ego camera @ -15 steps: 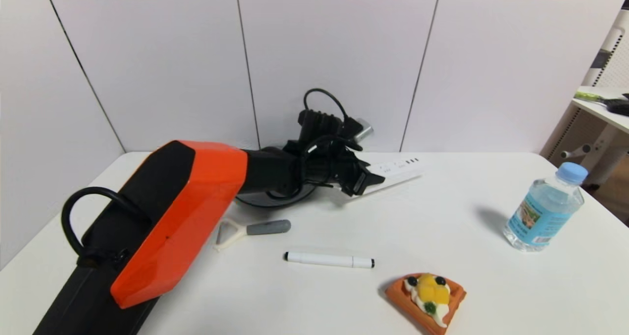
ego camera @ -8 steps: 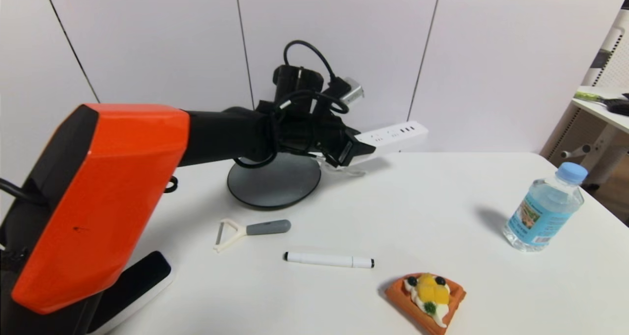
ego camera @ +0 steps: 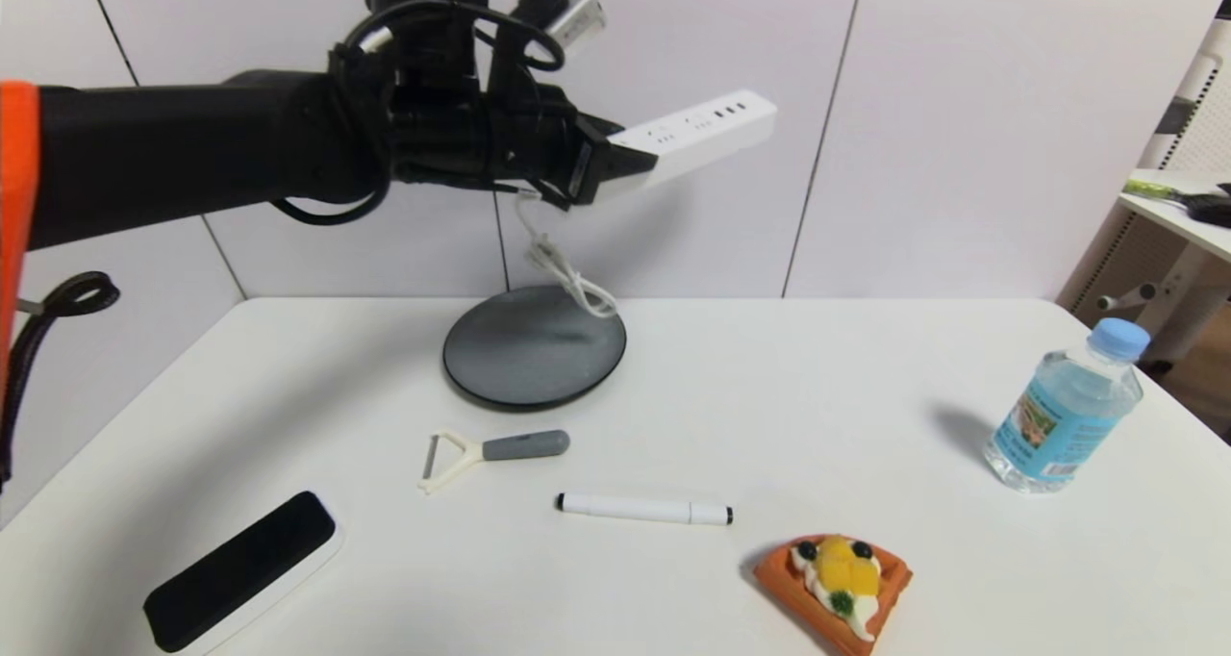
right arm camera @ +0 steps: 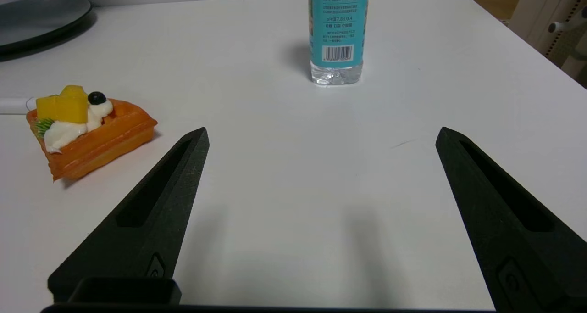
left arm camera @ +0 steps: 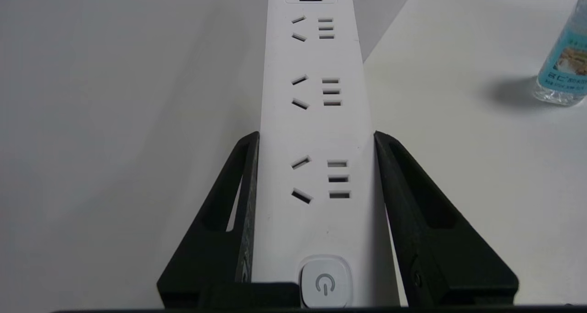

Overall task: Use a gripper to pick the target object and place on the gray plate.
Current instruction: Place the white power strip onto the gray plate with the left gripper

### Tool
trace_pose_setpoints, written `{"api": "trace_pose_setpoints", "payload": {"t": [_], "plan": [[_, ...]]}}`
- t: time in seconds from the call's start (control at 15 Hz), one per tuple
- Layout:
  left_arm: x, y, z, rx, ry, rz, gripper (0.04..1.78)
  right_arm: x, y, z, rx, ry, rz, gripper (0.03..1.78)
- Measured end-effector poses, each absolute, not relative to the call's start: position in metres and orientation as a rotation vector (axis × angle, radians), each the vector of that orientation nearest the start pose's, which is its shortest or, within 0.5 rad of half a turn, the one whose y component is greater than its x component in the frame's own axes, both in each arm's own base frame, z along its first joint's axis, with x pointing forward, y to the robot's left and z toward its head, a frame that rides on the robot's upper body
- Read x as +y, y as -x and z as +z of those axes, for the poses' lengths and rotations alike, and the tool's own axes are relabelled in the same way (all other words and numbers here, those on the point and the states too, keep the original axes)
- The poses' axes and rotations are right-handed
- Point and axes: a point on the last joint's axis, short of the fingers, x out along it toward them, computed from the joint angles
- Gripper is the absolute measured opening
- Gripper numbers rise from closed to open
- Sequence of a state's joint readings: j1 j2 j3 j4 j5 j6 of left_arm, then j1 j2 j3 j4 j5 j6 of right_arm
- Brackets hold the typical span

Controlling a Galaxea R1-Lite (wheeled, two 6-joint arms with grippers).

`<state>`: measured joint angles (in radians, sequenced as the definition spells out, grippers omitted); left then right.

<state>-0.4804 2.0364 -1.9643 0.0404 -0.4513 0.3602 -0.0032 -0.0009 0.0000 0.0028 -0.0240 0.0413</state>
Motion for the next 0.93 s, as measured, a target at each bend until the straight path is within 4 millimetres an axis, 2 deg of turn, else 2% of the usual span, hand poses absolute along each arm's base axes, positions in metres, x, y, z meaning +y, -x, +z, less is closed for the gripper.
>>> {"api": "trace_pose_setpoints", "payload": {"t": [0.2,0.47,0.73,0.93], "plan": [[-0.181,-0.349,0.345,-0.101,-0.317,-0.905,0.84,0.0,0.023,0.075,0.001,-0.041,-0.028,1.71],[-0.148,-0.346,0.358,-0.108,-0.337,-0.83,0.84,0.0,0.023,0.075,0.001,-0.041,-0.028,1.71],[-0.134,-0.356,0.331,-0.001,-0.334,-0.8,0.84,0.0,0.023,0.075,0.002,-0.041,-0.027,1.71],[-0.136,-0.367,0.305,0.082,-0.329,-0.811,0.84,0.0,0.023,0.075,0.002,-0.041,-0.028,1.71]]}}
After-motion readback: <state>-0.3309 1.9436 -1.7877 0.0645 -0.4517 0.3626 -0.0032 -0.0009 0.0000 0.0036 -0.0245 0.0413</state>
